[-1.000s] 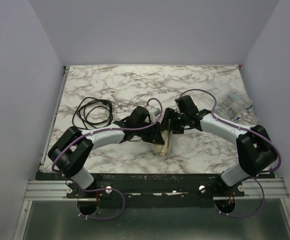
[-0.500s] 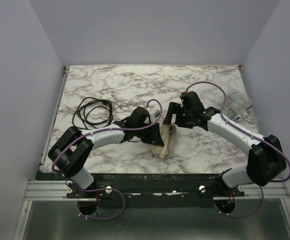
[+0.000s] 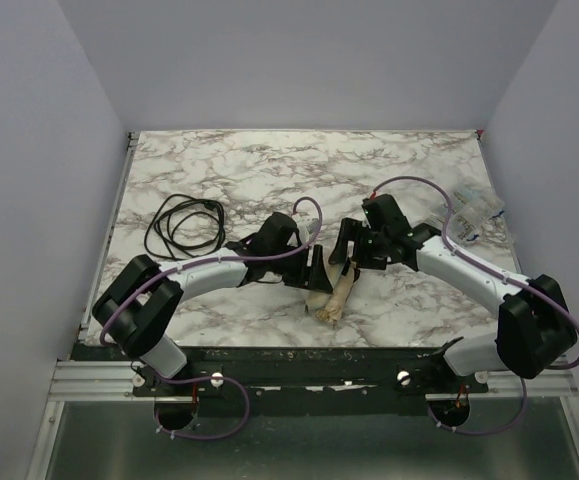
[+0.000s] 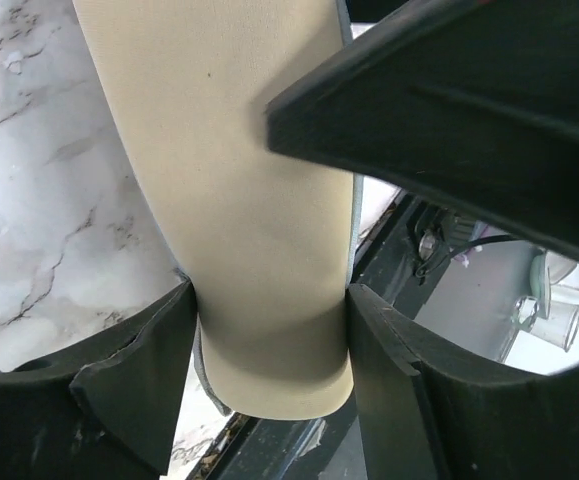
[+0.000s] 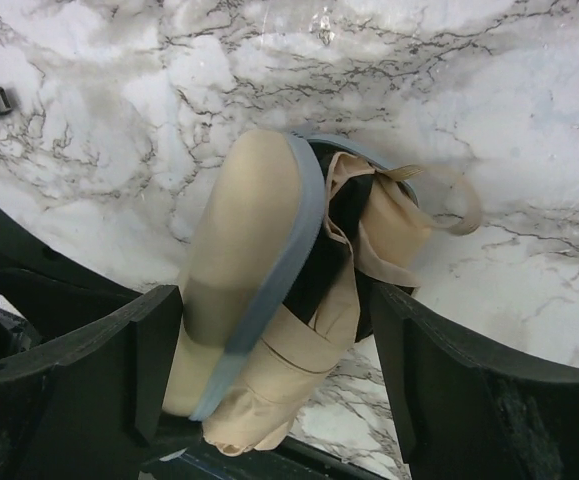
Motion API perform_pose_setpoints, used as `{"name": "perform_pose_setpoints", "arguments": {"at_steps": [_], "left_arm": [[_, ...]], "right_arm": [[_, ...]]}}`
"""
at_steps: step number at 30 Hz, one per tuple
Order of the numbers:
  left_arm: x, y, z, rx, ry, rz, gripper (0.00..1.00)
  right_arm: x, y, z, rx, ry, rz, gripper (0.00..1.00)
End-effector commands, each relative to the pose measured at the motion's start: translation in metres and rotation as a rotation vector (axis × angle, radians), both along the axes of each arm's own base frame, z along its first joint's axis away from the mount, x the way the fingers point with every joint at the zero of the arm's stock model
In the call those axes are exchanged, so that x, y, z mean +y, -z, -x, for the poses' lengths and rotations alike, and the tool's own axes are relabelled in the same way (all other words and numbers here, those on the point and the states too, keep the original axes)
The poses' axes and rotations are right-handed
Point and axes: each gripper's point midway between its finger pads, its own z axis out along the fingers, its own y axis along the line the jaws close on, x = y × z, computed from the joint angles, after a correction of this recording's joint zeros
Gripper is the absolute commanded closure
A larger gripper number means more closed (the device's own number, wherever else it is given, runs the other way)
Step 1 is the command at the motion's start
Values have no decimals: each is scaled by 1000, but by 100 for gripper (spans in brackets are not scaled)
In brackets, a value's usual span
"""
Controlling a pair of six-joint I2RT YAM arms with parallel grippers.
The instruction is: Open the umbrella
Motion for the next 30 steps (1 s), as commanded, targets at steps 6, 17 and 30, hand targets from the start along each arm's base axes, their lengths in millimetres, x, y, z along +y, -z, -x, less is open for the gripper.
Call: {"name": "perform_pose_setpoints", "arguments": {"at_steps": [6, 17, 30], "left_arm": [[-6, -26, -1, -49, 22, 91, 52], [-5, -25, -3, -36, 12, 90, 91], [-8, -32, -6, -1, -3, 161, 100]], "right_arm": [[1, -2, 12, 15, -9, -41, 18], [-20, -12, 22, -24, 49, -2, 16], [-19, 12, 58, 80, 115, -133, 14]]}}
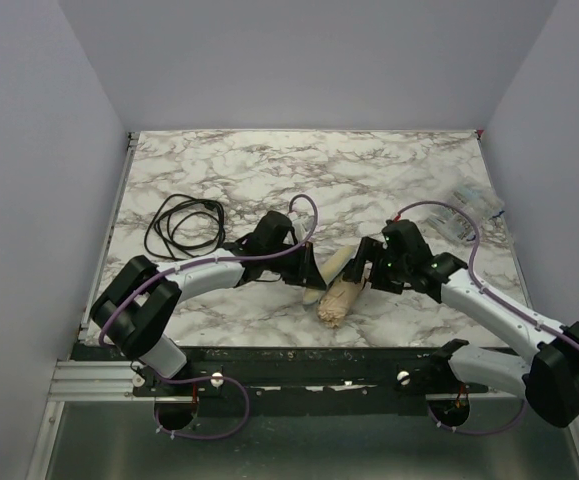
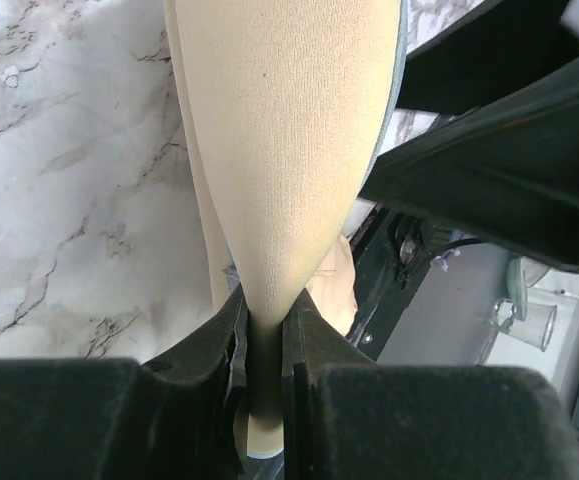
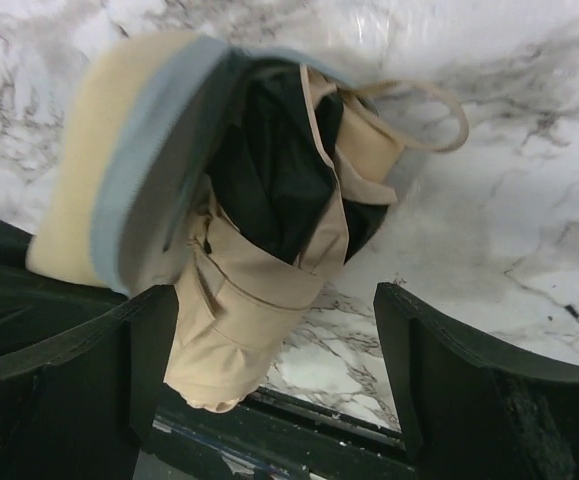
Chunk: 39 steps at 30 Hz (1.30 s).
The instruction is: Open the umbrella
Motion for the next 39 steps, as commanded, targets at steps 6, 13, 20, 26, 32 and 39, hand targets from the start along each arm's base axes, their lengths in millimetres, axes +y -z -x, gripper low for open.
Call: {"name": "perform_pose_setpoints", "arguments": {"at_steps": [6, 13, 20, 26, 32, 39], "left_arm": [[-9, -25, 0, -4, 20, 136, 100], [-8, -25, 1, -9, 25, 140, 100], [-6, -29, 2, -30, 27, 139, 100], [7, -25, -12, -66, -29, 27, 100], [28, -40, -30, -78, -77, 41, 100], [48, -45, -32, -99, -63, -11, 100]], "right_arm": [[32, 25, 18, 129, 4, -212, 14], [42, 42, 18, 183, -6, -242, 22], [37, 48, 17, 182, 4, -210, 47], [15, 27, 4, 97, 32, -71, 62], [-3, 15, 0, 55, 57, 19, 62], [-10, 42, 10, 137, 66, 74, 59]]}}
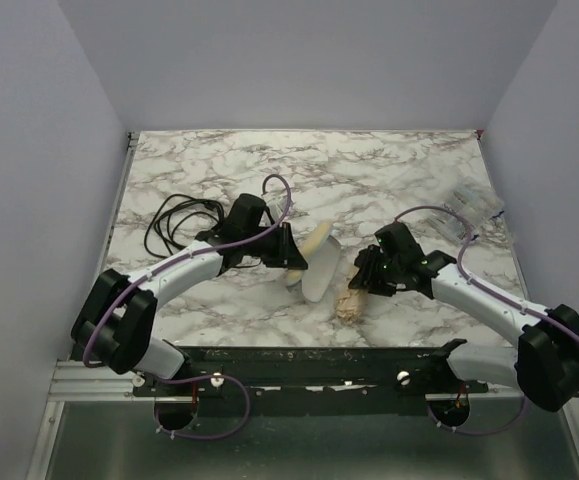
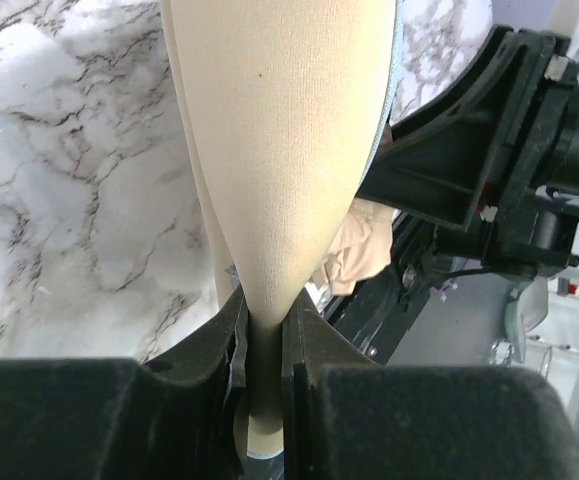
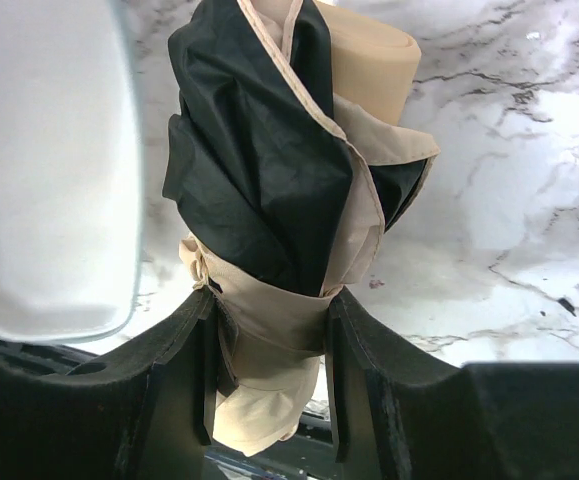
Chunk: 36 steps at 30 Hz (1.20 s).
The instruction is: Open the umbrella
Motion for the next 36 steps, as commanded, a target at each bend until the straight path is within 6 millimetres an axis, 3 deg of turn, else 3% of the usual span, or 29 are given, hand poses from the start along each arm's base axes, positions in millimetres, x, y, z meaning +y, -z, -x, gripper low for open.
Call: {"name": "perform_pose_setpoints", "arguments": {"at_steps": [1, 3, 6, 9, 17, 20, 28, 36], "left_arm": [[12, -15, 5, -50, 39, -41, 100], [18, -16, 6, -59, 40, -77, 100], [22, -20, 9, -58, 51, -104, 100], [21, -32, 14, -45, 71, -87, 100], [37, -71, 36, -91, 120, -105, 100], [38, -89, 47, -112, 154, -73, 100], [41, -139, 80, -198, 262, 78, 99], [44, -152, 89, -215, 307, 192, 99]], "right_arm": [[-10, 13, 3, 31, 6, 68, 57], [-10, 14, 3, 31, -4, 71, 48], [-4, 8, 0, 21, -47, 66, 19], [8, -13, -9, -45, -112, 17, 9], [36, -102, -29, -369, -238, -167, 5], [42, -123, -33, -450, -271, -197, 5], [66, -163, -31, -570, -386, -329, 2], [79, -173, -21, -588, -476, -405, 3]]}}
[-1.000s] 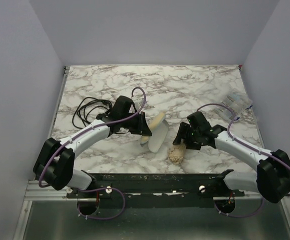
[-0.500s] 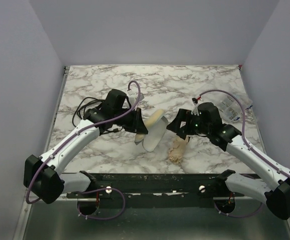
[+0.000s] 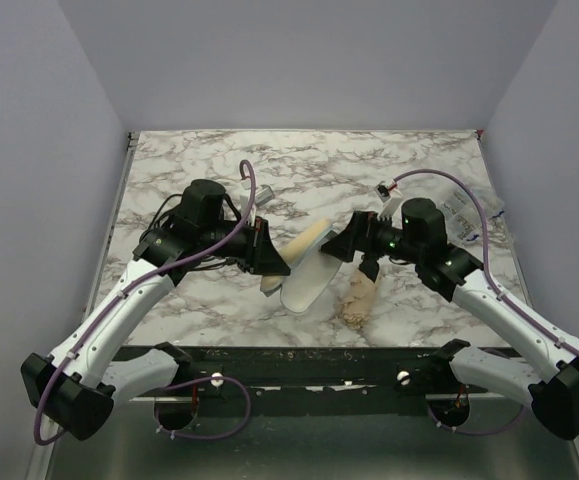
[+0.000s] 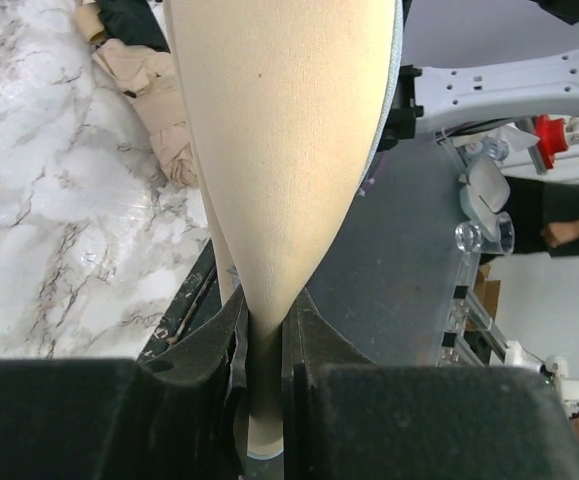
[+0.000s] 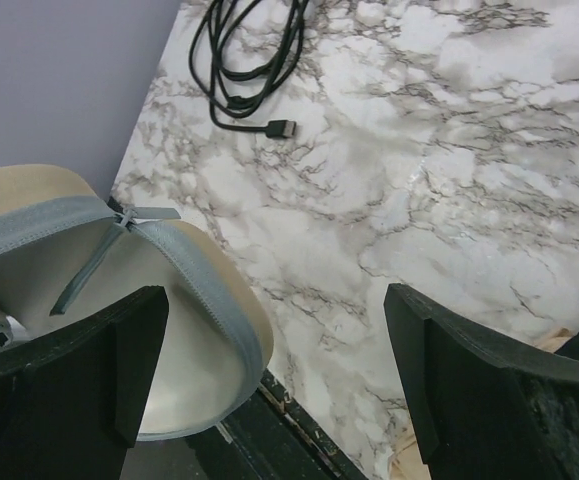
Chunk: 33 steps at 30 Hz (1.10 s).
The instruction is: Open the umbrella
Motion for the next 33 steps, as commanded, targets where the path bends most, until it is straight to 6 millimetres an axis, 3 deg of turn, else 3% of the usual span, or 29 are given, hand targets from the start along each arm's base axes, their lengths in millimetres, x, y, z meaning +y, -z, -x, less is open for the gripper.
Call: {"name": "perform_pose_setpoints", "arguments": {"at_steps": [1, 7, 11, 14, 16, 17, 19, 23, 24, 29, 33], "left_arm": [[-2, -13, 11, 0, 89, 97, 99], [-1, -21, 18, -3, 130, 144, 99], [-1, -25, 22, -11, 151, 163, 98], [-1, -23, 20, -2, 149, 160, 96], [-1, -21, 18, 8, 140, 155, 92], [-2, -21, 16, 11, 133, 154, 88], [-1, -20, 13, 10, 112, 150, 66], [2, -19, 3, -22, 34, 130, 9], [5, -17, -2, -34, 0, 110, 2], [31, 2, -40, -113, -253, -57, 2], [40, 2, -47, -162, -310, -90, 2]], "right_arm": [[18, -29, 11, -71, -138, -89, 4], [29, -40, 34, -100, -275, -176, 14], [31, -44, 42, -105, -311, -213, 32], [31, -43, 41, -101, -302, -216, 51], [30, -40, 40, -96, -294, -212, 75], [29, -39, 38, -93, -282, -207, 87], [27, -36, 34, -91, -250, -190, 99], [22, -32, 28, -89, -194, -170, 99], [19, -31, 24, -86, -169, -160, 99], [-2, -9, -3, -10, 39, -29, 99], [-29, 20, -24, 110, 248, 127, 99]]}}
